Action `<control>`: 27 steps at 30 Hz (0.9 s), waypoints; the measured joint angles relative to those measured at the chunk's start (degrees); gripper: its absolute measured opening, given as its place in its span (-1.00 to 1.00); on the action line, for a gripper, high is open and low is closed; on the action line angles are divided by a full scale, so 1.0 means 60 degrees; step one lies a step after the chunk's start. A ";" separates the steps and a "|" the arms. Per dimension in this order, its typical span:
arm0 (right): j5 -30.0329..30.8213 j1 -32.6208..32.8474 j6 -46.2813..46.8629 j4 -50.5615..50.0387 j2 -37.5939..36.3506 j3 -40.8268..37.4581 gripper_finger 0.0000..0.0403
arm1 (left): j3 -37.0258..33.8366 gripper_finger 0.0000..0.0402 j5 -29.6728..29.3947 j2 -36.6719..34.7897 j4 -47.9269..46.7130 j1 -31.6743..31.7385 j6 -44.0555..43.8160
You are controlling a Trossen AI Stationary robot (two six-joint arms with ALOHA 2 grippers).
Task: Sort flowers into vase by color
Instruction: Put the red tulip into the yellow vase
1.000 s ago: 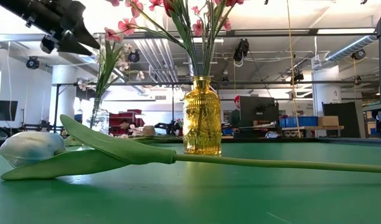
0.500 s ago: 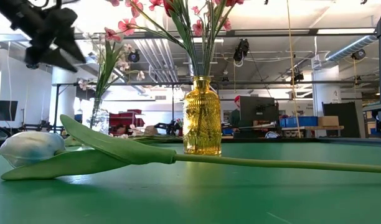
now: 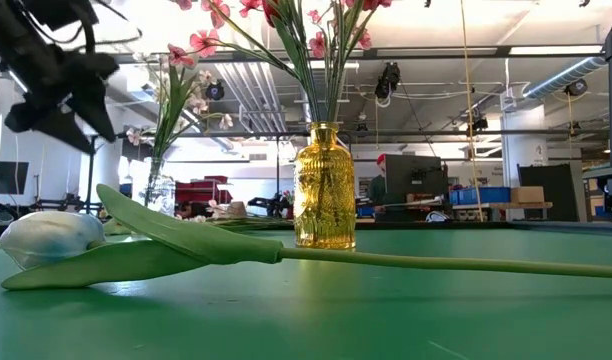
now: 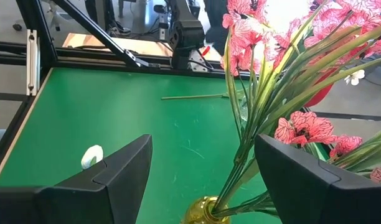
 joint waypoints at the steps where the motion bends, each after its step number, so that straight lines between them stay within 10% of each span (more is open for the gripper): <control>1: 0.0000 0.0000 -0.0007 0.0000 0.0000 0.0000 0.37 | -0.0123 0.12 0.0000 0.0100 0.0015 -0.0003 -0.0091; 27: 0.0000 0.0000 -0.0022 -0.0015 0.0000 -0.0004 0.37 | -0.1081 -0.02 0.0178 0.3035 0.0510 -0.0015 -0.1205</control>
